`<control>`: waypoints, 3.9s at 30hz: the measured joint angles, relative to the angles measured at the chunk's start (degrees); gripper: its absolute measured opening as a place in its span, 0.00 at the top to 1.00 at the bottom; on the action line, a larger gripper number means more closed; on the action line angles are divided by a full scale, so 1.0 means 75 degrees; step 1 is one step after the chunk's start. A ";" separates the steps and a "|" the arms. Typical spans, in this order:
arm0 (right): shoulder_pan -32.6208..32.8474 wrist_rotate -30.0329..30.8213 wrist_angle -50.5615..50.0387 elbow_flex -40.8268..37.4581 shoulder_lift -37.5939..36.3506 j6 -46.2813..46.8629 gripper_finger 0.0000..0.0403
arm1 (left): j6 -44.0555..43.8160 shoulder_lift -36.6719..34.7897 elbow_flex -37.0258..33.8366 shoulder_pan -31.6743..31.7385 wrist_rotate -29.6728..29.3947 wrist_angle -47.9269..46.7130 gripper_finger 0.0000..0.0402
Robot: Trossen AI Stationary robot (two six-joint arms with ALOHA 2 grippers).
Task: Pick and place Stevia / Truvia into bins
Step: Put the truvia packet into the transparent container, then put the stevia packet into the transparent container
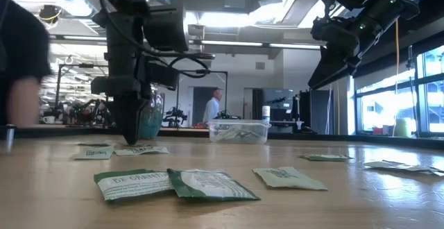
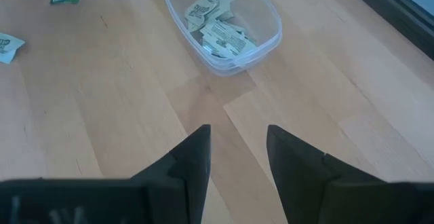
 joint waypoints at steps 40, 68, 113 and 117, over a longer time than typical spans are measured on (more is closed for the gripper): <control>0.0000 0.0000 -0.0012 0.0000 0.0000 -0.0041 0.64 | 0.1512 -0.0094 0.2515 0.1240 0.0061 0.2181 0.99; 0.0000 0.0003 -0.0038 0.0000 0.0003 -0.0009 0.64 | 0.1837 0.1709 0.2511 0.2280 0.0074 0.3283 0.90; -0.0003 0.0000 -0.0003 0.0000 0.0003 0.0184 0.64 | -0.1991 -0.1848 -0.1334 -0.0744 -0.0137 -0.0504 0.88; -0.0003 0.0001 -0.0009 0.0000 0.0003 0.0181 0.64 | -0.1969 -0.1797 -0.1377 -0.0742 -0.0130 -0.0521 0.88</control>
